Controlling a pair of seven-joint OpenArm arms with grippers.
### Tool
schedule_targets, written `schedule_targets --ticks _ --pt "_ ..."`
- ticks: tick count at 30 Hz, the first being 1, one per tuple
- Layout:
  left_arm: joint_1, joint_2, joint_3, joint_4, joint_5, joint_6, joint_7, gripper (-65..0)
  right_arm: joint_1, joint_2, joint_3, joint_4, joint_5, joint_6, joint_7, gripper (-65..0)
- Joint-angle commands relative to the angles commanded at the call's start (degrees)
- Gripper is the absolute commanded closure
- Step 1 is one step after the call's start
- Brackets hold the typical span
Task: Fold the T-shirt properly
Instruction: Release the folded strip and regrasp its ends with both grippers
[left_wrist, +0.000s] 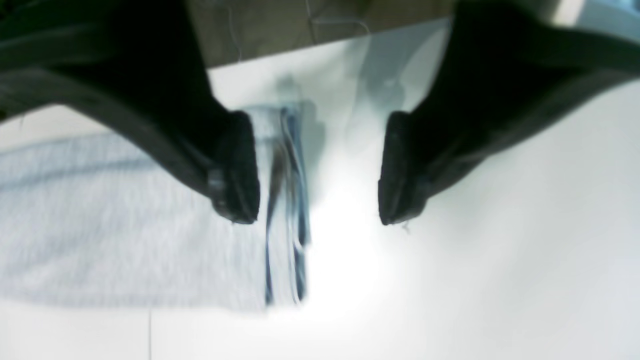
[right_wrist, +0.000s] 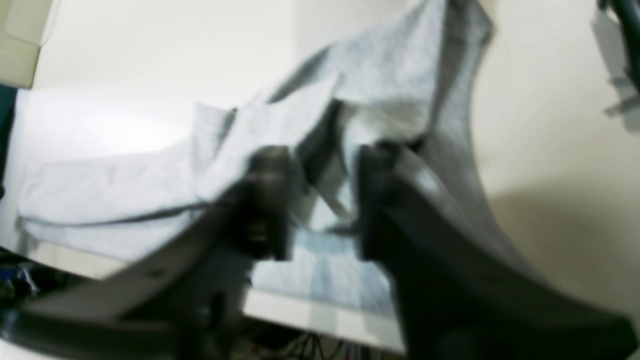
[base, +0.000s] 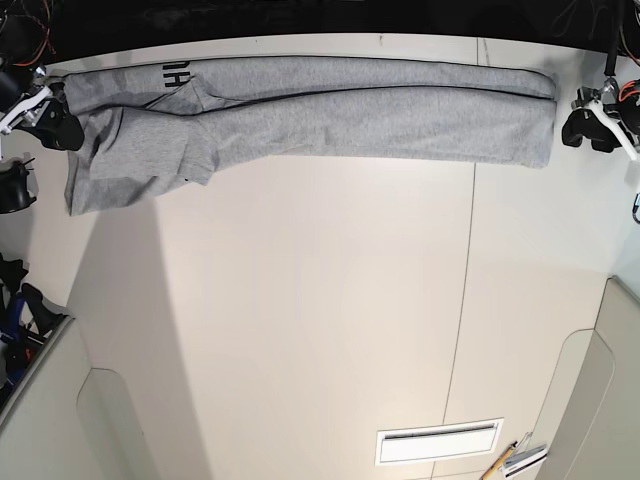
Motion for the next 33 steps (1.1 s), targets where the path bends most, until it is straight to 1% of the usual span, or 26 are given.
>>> schedule_targets --ticks 1,3,5,7,10,11,13,15,18,19,25,27,30,33 --pt "0.0 0.3 0.0 -0.5 0.0 0.0 0.0 -45.3 0.7 -0.8 0.0 0.0 0.0 0.2 0.3 -0.2" --pt "-0.3 1.3 0.0 -2.8 0.0 0.0 -0.7 -45.3 2.0 -1.9 -0.7 0.0 -0.3 0.24 0.6 0.0" --pt "-1.3 2.1 0.0 -6.4 0.1 0.0 -2.1 -45.3 3.0 -2.6 -2.8 -0.1 -1.8 0.22 1.8 0.0" --pt "-3.2 2.5 0.0 -10.4 0.2 0.0 -2.3 -45.3 3.5 -2.7 -6.4 -0.2 -3.3 0.2 2.7 0.0" --pt "-4.8 2.5 0.0 -14.0 -0.3 0.0 -2.5 -45.3 3.5 -2.7 -12.3 -0.8 -7.8 0.04 4.9 0.0" --pt "-4.8 2.5 0.0 -14.2 -1.0 0.0 -2.5 -45.3 3.5 -2.7 -13.7 -1.2 -8.8 -0.26 5.4 0.0" --pt "-4.7 2.5 0.0 -14.2 -2.9 0.0 -1.8 -45.3 3.5 -2.7 -15.3 -2.3 -9.1 -0.26 6.3 0.0" --pt "-4.7 2.5 0.0 -14.2 -6.1 0.0 0.5 -45.3 3.5 -2.7 -15.4 -2.5 -9.2 -0.26 6.4 0.0" --pt "-4.7 2.5 0.0 -14.2 -15.3 0.0 6.9 -45.3 3.5 -2.7 -15.3 -2.5 -10.4 -0.26 6.4 0.0" --pt "-4.7 2.5 0.0 -14.2 -16.7 0.0 7.9 -45.3 3.5 -2.7 -15.3 -2.5 -10.4 -0.26 6.4 0.0" --pt "-4.7 2.8 0.5 -17.2 -16.3 0.0 7.8 -45.3 3.5 -2.7 -15.3 -2.5 -9.4 -0.26 6.4 0.0" --pt "-4.7 2.8 1.3 -18.1 -17.4 0.0 7.9 -45.3 3.5 -2.7 -15.3 -2.5 -8.5 -0.26 6.4 0.0" --pt "-4.7 2.8 3.7 -18.1 -18.2 0.0 8.8 -45.3 3.5 -2.7 -15.3 -2.5 -7.7 -0.28 6.2 0.0" --pt "-4.7 2.8 8.0 -18.1 -18.2 0.0 9.6 -45.3 3.5 -2.7 -15.3 -2.5 -7.8 -0.26 6.1 0.0"
